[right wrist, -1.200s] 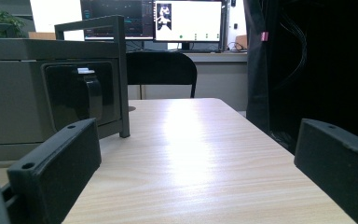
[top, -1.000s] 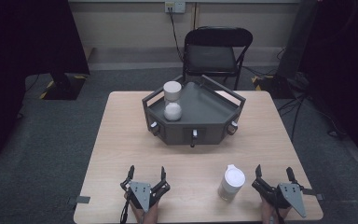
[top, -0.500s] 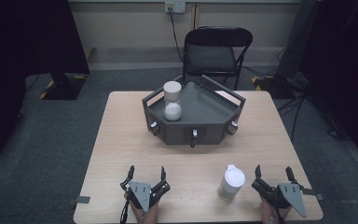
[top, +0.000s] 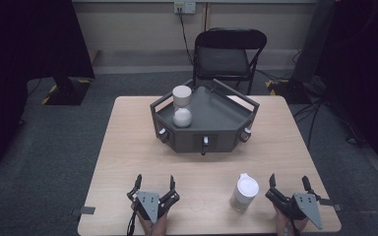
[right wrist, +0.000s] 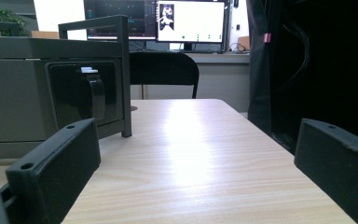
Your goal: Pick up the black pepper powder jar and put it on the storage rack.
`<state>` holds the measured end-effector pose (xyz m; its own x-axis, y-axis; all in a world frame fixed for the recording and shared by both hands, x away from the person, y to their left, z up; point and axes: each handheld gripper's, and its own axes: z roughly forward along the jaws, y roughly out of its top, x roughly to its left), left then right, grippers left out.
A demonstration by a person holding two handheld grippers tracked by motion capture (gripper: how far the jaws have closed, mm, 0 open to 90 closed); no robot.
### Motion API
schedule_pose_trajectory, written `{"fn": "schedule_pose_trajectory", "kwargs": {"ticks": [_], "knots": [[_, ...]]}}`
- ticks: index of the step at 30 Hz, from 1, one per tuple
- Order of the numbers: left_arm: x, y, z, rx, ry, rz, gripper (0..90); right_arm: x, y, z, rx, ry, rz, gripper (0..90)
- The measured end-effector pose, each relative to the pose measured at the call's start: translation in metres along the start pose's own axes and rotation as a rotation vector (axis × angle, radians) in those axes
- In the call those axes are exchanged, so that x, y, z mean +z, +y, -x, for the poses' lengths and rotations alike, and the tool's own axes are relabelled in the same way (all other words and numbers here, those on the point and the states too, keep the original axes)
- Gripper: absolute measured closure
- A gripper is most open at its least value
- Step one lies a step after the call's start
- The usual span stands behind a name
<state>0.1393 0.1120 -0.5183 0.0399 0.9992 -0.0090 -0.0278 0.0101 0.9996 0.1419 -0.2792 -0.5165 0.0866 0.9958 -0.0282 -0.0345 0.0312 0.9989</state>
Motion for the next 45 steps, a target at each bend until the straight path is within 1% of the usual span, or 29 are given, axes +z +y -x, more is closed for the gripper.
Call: {"fn": "schedule_pose_trajectory", "kwargs": {"ticks": [2, 3, 5, 7, 8, 9, 12, 15, 16, 22, 24, 25, 26, 27, 31, 34, 36, 40, 45], "knots": [[0.000, 0.001, 0.001, 0.002, 0.006, -0.003, 0.0, 0.000, 0.001, 0.003, 0.004, 0.017, -0.005, 0.0], [0.000, 0.001, 0.001, 0.002, 0.006, -0.004, 0.0, 0.001, 0.004, 0.005, 0.009, 0.019, -0.018, 0.0], [0.000, 0.000, 0.001, 0.002, 0.006, -0.003, 0.0, 0.001, 0.005, 0.006, 0.012, 0.019, -0.019, 0.0], [0.000, 0.001, 0.001, 0.003, 0.008, -0.003, 0.0, -0.002, 0.009, 0.009, 0.023, 0.026, -0.009, 0.0], [0.000, 0.001, 0.001, 0.003, 0.008, -0.003, 0.0, -0.004, 0.013, 0.014, 0.035, 0.043, 0.002, 0.0], [0.000, 0.001, 0.001, 0.002, 0.008, -0.003, 0.0, -0.004, 0.013, 0.014, 0.035, 0.043, 0.002, 0.0], [0.000, 0.001, 0.002, 0.003, 0.010, -0.003, 0.0, -0.006, 0.024, 0.022, 0.063, 0.092, 0.006, 0.0], [0.000, 0.001, 0.002, 0.003, 0.013, -0.003, 0.0, -0.007, 0.034, 0.024, 0.074, 0.131, 0.011, 0.0], [0.000, 0.001, 0.002, 0.003, 0.014, -0.003, 0.0, -0.008, 0.037, 0.025, 0.079, 0.152, 0.021, 0.0], [0.000, 0.001, 0.002, 0.003, 0.014, -0.003, 0.0, -0.015, 0.055, 0.019, 0.077, 0.221, 0.051, 0.0], [0.000, 0.001, 0.002, 0.003, 0.014, -0.003, 0.0, -0.018, 0.059, 0.016, 0.078, 0.258, 0.067, 0.0], [0.000, 0.001, 0.002, 0.003, 0.015, -0.003, 0.0, -0.020, 0.060, 0.014, 0.072, 0.267, 0.074, 0.0], [0.000, 0.001, 0.003, 0.003, 0.015, -0.003, 0.0, -0.023, 0.063, 0.011, 0.065, 0.299, 0.088, 0.0], [0.000, 0.001, 0.003, 0.003, 0.016, -0.003, 0.0, -0.023, 0.063, 0.011, 0.065, 0.299, 0.088, 0.0], [0.000, 0.000, 0.004, 0.002, 0.025, -0.002, 0.0, -0.032, 0.067, 0.000, 0.058, 0.364, 0.112, 0.0], [0.000, 0.000, 0.005, 0.003, 0.028, -0.002, 0.0, -0.037, 0.067, -0.008, 0.040, 0.407, 0.111, 0.0], [0.000, 0.000, 0.004, 0.002, 0.028, -0.001, 0.0, -0.038, 0.065, -0.013, 0.029, 0.423, 0.104, 0.0], [0.000, 0.000, 0.005, 0.002, 0.031, -0.002, 0.0, -0.037, 0.060, -0.019, 0.029, 0.438, 0.087, 0.2], [0.000, 0.000, 0.005, 0.002, 0.032, -0.002, 0.0, -0.039, 0.051, -0.025, 0.020, 0.424, 0.059, 3.9]]}}
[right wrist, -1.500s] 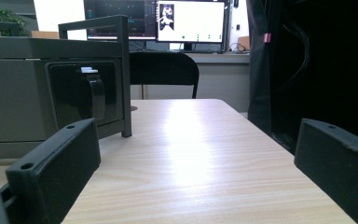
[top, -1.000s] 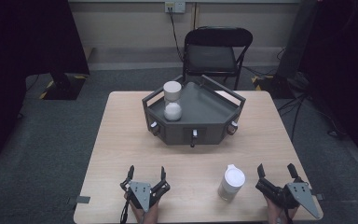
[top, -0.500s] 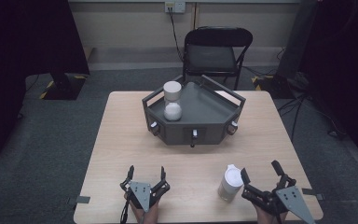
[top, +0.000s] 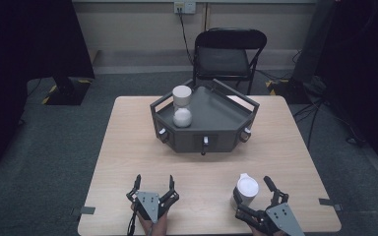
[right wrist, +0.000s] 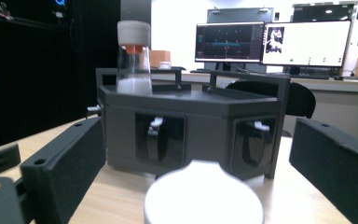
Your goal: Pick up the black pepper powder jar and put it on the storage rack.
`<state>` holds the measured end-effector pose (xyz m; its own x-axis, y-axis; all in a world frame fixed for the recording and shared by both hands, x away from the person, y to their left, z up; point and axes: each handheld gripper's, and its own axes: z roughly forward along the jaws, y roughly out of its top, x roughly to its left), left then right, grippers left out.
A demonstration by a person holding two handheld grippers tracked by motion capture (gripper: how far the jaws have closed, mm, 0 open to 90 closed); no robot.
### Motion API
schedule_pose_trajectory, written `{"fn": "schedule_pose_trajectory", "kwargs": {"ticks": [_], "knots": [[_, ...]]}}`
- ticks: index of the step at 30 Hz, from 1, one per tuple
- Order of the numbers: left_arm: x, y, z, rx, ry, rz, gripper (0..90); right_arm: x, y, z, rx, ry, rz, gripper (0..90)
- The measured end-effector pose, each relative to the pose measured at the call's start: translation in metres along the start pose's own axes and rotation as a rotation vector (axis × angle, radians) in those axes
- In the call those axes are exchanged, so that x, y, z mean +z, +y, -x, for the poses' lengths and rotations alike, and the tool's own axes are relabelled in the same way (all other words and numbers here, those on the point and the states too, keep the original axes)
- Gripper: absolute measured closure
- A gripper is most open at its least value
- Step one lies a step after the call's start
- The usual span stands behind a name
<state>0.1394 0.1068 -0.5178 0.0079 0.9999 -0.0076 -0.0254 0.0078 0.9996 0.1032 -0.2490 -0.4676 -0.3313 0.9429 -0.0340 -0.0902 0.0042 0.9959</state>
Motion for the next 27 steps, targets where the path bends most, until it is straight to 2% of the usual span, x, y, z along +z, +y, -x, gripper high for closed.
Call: {"fn": "schedule_pose_trajectory", "kwargs": {"ticks": [4, 7, 13, 14, 21, 27], "knots": [[0.000, 0.000, 0.000, 0.000, 0.002, 0.000, 0.0, -0.001, -0.007, 0.000, 0.024, -0.006, -0.043, 7.5], [0.000, 0.000, 0.001, 0.000, 0.005, 0.000, 0.0, -0.001, -0.013, -0.001, 0.032, -0.007, -0.044, 9.2], [0.000, 0.000, 0.001, 0.000, 0.005, -0.001, 0.0, 0.002, -0.019, -0.002, 0.033, -0.025, -0.066, 12.0], [0.000, 0.000, 0.001, 0.000, 0.005, 0.000, 0.0, 0.003, -0.020, 0.000, 0.036, -0.018, -0.077, 15.2], [0.000, 0.000, 0.001, 0.000, 0.005, 0.000, 0.0, 0.004, -0.024, 0.001, 0.019, -0.012, -0.110, 19.6], [0.000, 0.000, 0.001, 0.001, 0.005, 0.000, 0.0, 0.005, -0.026, 0.003, 0.028, -0.004, -0.117, 24.3]]}}
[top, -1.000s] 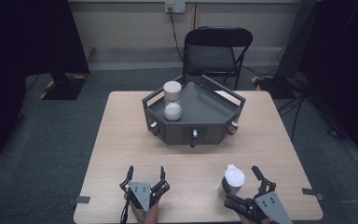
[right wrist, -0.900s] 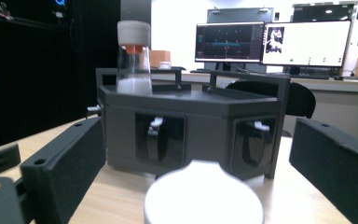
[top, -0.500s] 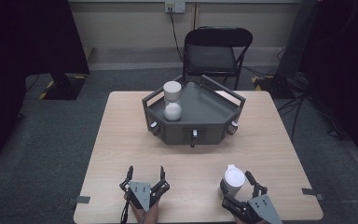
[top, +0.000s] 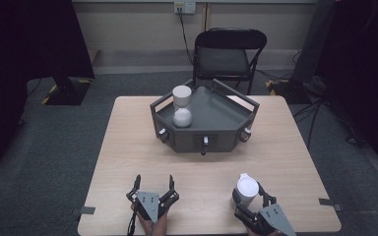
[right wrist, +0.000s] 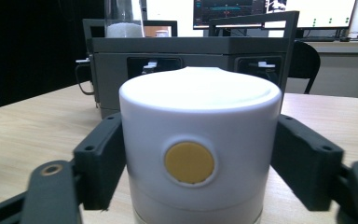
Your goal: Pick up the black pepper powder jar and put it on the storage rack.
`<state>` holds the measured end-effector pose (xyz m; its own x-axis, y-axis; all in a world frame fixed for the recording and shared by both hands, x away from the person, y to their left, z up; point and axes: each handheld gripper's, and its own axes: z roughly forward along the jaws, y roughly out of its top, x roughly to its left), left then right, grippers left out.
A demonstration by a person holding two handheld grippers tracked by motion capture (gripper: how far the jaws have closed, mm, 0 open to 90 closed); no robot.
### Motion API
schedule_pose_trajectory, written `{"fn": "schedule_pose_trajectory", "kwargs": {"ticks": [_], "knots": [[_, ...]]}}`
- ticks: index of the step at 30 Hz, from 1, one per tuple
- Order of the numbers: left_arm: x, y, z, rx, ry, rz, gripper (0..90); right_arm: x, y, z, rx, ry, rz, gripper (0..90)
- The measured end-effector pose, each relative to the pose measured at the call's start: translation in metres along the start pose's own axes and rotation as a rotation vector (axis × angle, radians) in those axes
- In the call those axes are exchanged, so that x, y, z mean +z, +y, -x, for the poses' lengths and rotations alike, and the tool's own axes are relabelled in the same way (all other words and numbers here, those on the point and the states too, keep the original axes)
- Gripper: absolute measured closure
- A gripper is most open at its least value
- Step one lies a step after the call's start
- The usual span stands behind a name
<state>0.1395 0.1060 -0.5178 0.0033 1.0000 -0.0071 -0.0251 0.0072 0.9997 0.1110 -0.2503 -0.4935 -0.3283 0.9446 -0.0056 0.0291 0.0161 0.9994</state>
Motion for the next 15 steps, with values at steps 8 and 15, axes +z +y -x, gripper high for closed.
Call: {"fn": "schedule_pose_trajectory", "kwargs": {"ticks": [8, 15], "knots": [[0.0000, 0.0000, 0.0000, 0.000, 0.000, 0.000, 0.0, -0.0003, 0.0004, 0.0023, -0.004, 0.013, -0.005, 29.6], [0.0000, 0.0001, 0.0000, 0.000, 0.000, 0.000, 0.0, -0.0003, 0.0017, 0.0031, -0.007, 0.016, -0.009, 29.8]]}}
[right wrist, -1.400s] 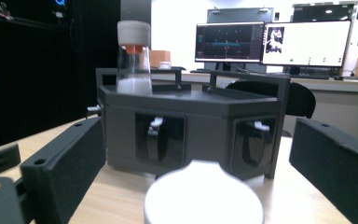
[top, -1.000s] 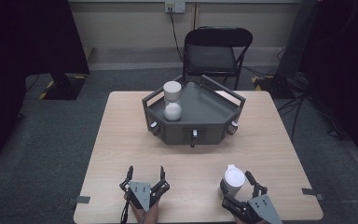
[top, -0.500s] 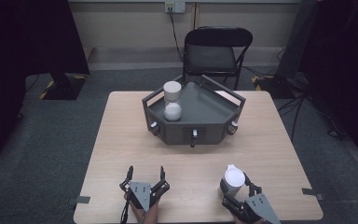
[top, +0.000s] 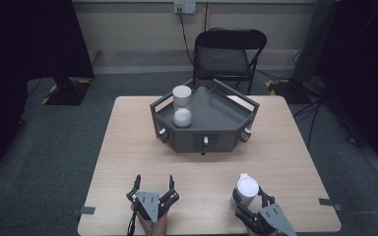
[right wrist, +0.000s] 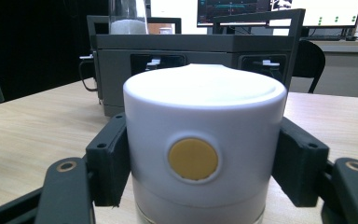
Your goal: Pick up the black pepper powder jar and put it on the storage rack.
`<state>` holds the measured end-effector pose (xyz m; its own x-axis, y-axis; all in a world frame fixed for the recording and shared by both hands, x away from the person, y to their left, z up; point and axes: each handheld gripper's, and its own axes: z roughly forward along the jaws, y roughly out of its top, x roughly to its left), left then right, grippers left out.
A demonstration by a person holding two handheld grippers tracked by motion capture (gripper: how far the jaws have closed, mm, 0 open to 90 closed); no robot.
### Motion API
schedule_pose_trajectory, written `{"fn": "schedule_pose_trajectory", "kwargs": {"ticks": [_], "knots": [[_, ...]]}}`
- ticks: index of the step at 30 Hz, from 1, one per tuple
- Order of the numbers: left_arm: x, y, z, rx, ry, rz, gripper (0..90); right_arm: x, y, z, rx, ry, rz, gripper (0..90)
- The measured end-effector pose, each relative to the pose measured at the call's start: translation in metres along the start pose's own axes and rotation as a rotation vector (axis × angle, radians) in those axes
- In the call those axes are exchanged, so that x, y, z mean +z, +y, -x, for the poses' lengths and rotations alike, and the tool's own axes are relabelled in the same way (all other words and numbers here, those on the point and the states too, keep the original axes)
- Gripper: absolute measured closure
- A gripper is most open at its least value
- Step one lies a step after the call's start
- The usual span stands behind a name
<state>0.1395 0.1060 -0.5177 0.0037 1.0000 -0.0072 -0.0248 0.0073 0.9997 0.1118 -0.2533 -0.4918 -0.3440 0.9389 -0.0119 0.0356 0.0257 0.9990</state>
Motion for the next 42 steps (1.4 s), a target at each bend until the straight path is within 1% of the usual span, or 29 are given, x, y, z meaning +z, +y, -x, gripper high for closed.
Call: {"fn": "schedule_pose_trajectory", "kwargs": {"ticks": [7, 15, 23, 32, 41, 42], "knots": [[0.000, 0.000, 0.000, 0.000, 0.000, 0.000, 0.0, 0.001, 0.004, 0.006, -0.006, 0.022, -0.013, 30.0], [0.000, 0.000, 0.000, 0.000, 0.000, 0.000, 0.0, 0.002, 0.006, 0.008, -0.008, 0.038, -0.020, 30.1], [0.000, 0.000, 0.000, 0.000, 0.000, 0.000, 0.0, 0.002, 0.011, 0.013, -0.012, 0.073, -0.010, 30.0], [0.000, 0.000, 0.000, 0.000, 0.000, 0.000, 0.0, 0.007, 0.021, 0.020, -0.021, 0.117, -0.011, 30.1], [0.000, 0.000, 0.000, 0.000, 0.000, 0.000, 0.0, 0.013, 0.032, 0.026, -0.038, 0.142, -0.007, 30.1], [0.000, 0.000, 0.000, 0.000, 0.000, 0.000, 0.0, 0.014, 0.033, 0.028, -0.034, 0.149, -0.007, 30.1]]}}
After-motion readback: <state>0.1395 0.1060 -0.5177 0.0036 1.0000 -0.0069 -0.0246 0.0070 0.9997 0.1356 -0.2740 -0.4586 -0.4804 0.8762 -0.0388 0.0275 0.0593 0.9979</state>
